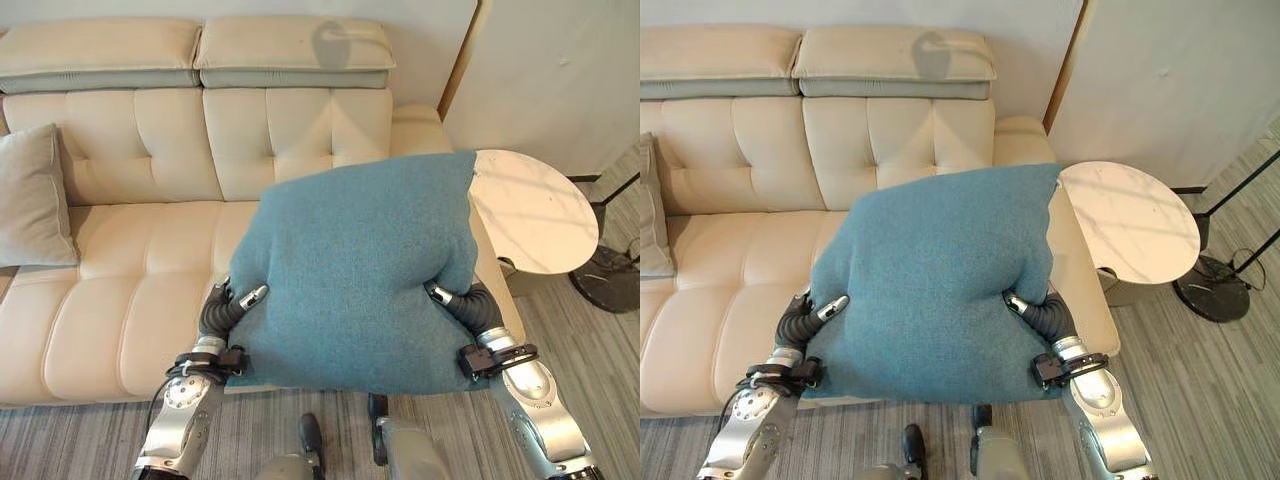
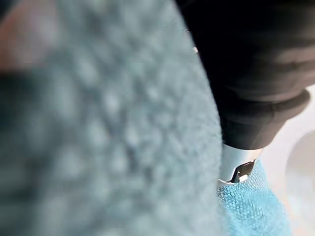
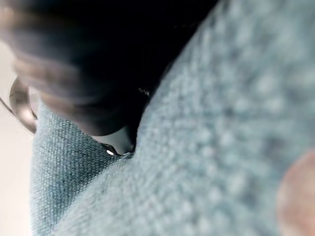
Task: Pick up all the scattered cushions and arrange them neatly on the sofa.
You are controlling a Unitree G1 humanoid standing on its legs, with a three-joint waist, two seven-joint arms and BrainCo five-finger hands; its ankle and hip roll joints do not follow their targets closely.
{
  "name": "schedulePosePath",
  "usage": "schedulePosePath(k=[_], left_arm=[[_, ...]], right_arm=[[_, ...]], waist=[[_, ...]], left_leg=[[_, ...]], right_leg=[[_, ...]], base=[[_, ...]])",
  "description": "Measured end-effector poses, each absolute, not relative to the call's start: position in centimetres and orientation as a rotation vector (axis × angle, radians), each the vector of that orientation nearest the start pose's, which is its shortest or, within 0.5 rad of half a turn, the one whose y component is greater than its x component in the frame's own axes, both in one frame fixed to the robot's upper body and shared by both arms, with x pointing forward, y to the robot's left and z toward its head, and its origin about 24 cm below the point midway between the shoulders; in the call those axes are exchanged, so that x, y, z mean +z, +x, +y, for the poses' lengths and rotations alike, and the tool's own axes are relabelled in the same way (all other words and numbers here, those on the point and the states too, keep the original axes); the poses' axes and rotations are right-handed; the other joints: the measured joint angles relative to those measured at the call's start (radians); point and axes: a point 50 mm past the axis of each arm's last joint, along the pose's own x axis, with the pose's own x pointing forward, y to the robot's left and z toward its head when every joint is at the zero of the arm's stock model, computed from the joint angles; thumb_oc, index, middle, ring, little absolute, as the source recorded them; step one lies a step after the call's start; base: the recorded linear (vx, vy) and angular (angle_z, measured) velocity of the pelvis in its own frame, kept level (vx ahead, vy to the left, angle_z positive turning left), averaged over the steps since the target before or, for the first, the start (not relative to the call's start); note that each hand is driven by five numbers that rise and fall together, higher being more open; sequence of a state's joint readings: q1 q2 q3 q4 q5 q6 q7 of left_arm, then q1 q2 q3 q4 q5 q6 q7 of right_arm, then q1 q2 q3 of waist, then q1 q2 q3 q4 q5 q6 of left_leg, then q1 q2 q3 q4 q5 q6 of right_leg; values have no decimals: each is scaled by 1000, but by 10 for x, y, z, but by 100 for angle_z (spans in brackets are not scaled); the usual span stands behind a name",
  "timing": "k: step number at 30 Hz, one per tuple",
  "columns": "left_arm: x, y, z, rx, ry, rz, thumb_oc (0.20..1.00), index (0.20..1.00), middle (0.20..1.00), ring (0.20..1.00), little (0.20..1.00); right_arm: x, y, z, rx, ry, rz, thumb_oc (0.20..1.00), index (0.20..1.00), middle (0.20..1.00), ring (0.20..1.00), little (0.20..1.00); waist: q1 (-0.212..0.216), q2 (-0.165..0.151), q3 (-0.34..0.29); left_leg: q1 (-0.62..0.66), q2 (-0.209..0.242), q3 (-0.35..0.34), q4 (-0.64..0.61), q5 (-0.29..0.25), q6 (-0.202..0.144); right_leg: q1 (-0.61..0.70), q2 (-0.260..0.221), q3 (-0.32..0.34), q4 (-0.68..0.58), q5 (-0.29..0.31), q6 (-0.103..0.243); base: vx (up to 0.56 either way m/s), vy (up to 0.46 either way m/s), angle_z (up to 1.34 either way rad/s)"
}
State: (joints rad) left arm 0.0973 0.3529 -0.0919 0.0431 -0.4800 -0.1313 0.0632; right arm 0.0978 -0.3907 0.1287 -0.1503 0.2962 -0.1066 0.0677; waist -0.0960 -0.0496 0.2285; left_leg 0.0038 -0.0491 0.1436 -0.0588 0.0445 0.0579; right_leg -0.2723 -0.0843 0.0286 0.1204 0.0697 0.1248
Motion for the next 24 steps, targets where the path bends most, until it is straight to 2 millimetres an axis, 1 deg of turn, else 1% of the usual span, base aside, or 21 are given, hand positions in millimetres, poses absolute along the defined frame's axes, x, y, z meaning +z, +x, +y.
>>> schedulePosePath(k=[1, 2, 3, 4, 7, 8, 10, 11, 12, 14, 16, 17, 18, 19, 20, 21, 22, 23, 24], left_arm=[[26, 230, 206, 37, -136, 51, 200, 200, 200, 200, 200], [25, 229, 204, 31, -139, 56, 200, 200, 200, 200, 200], [25, 229, 203, 27, -138, 57, 200, 200, 200, 200, 200], [24, 229, 205, 34, -137, 58, 200, 200, 200, 200, 200], [29, 233, 206, 45, -135, 40, 200, 200, 200, 200, 200], [38, 242, 205, 46, -127, 3, 200, 200, 200, 200, 200], [56, 261, 202, 51, -103, -69, 200, 200, 200, 200, 200], [67, 273, 202, 60, -93, -114, 200, 200, 200, 200, 200], [82, 290, 201, 79, -91, -173, 200, 200, 200, 200, 200], [96, 306, 199, 98, -81, -217, 200, 200, 200, 200, 200], [119, 337, 195, 166, -79, -262, 200, 200, 200, 200, 200], [133, 352, 192, 194, -66, -280, 200, 200, 200, 200, 200], [152, 367, 191, 217, -29, -306, 200, 200, 200, 200, 200], [176, 381, 187, 235, -8, -346, 200, 200, 200, 200, 200], [212, 392, 187, 267, 1, -417, 200, 200, 200, 200, 200], [269, 402, 184, 298, 8, -528, 200, 200, 200, 200, 200], [315, 402, 182, 317, 22, -613, 200, 200, 200, 200, 200], [363, 393, 183, 343, 5, -735, 200, 200, 200, 200, 200], [394, 380, 192, 381, -17, -836, 200, 200, 200, 200, 200]], right_arm=[[64, 233, -183, 214, -77, -95, 200, 200, 200, 200, 200], [63, 236, -185, 209, -85, -87, 200, 200, 200, 200, 200], [63, 237, -186, 210, -92, -85, 200, 200, 200, 200, 200], [63, 241, -183, 219, -96, -85, 200, 200, 200, 200, 200], [70, 249, -182, 215, -105, -116, 200, 200, 200, 200, 200], [80, 256, -178, 217, -112, -155, 200, 200, 200, 200, 200], [98, 272, -175, 207, -128, -222, 200, 200, 200, 200, 200], [108, 283, -171, 199, -140, -259, 200, 200, 200, 200, 200], [125, 297, -166, 180, -147, -326, 200, 200, 200, 200, 200], [139, 309, -161, 148, -145, -376, 200, 200, 200, 200, 200], [160, 336, -147, 73, -140, -430, 200, 200, 200, 200, 200], [174, 347, -144, 34, -149, -456, 200, 200, 200, 200, 200], [193, 361, -141, -14, -164, -489, 200, 200, 200, 200, 200], [217, 373, -137, -59, -179, -531, 200, 200, 200, 200, 200], [252, 383, -136, -125, -205, -600, 200, 200, 200, 200, 200], [303, 392, -137, -206, -243, -686, 200, 200, 200, 200, 200], [347, 391, -133, -250, -268, -758, 200, 200, 200, 200, 200], [395, 376, -127, -288, -271, -887, 200, 200, 200, 200, 200], [430, 358, -112, -305, -282, -1010, 200, 200, 200, 200, 200]], waist=[[7, -16, -3], [16, 4, -2], [24, 14, -4], [31, 25, -3], [31, 38, -3], [27, 49, -1], [25, 67, 2], [23, 81, 0], [26, 97, 3], [27, 102, 5], [30, 110, 9], [33, 116, 22], [38, 121, 31], [49, 128, 44], [58, 137, 67], [78, 145, 85], [92, 148, 92], [110, 153, 101], [113, 165, 118]], left_leg=[[11, -10, -19, 4, -16, -27], [8, 9, -22, 7, -18, -44], [0, 24, -22, 10, -22, -51], [-4, 48, -24, 18, -31, -73], [-11, 80, -24, 17, -37, -85], [-34, 89, -24, 18, -36, -91], [-63, 91, -22, 17, -30, -101], [-91, 90, -19, 24, -30, -101], [-137, 85, -14, 32, -26, -107], [-187, 78, -10, 53, -26, -107], [-266, 64, -3, 69, -15, -109], [-291, 62, -5, 72, -9, -107], [-320, 56, -7, 73, -6, -106], [-342, 51, -9, 69, 4, -106], [-367, 47, -24, 68, 12, -106], [-415, 41, -28, 66, 25, -105], [-458, 37, -28, 65, 35, -108], [-493, 36, -32, 55, 45, -107], [-502, 42, -36, 41, 51, -110]], right_leg=[[28, -8, -9, -47, 88, -58], [38, 9, -28, -70, 99, -71], [41, 26, -31, -88, 105, -81], [56, 44, -47, -117, 104, -85], [76, 80, -60, -173, 118, -103], [72, 86, -66, -202, 130, -113], [39, 91, -68, -202, 140, -120], [12, 91, -61, -202, 146, -121], [-32, 85, -56, -200, 160, -122], [-77, 77, -54, -194, 170, -125], [-151, 63, -47, -194, 191, -125], [-173, 57, -48, -194, 197, -122], [-201, 53, -48, -195, 202, -116], [-224, 49, -48, -196, 208, -113], [-247, 43, -53, -196, 210, -112], [-294, 36, -54, -198, 223, -99], [-335, 33, -53, -200, 236, -110], [-375, 32, -56, -200, 254, -132], [-389, 40, -59, -200, 265, -148]], base=[[155, -123, 49], [130, -96, 20], [164, -127, 2], [47, -52, -2], [46, -55, 2], [0, 0, 0], [-22, -4, -3], [-92, 3, -12], [-104, -6, -7], [-81, -15, -5], [-55, -31, 1], [-25, -32, 11], [-17, -35, 11], [-28, -47, 11], [-9, -62, 14], [21, -71, 15], [31, -72, 12], [51, -60, 5], [37, -35, 3]])
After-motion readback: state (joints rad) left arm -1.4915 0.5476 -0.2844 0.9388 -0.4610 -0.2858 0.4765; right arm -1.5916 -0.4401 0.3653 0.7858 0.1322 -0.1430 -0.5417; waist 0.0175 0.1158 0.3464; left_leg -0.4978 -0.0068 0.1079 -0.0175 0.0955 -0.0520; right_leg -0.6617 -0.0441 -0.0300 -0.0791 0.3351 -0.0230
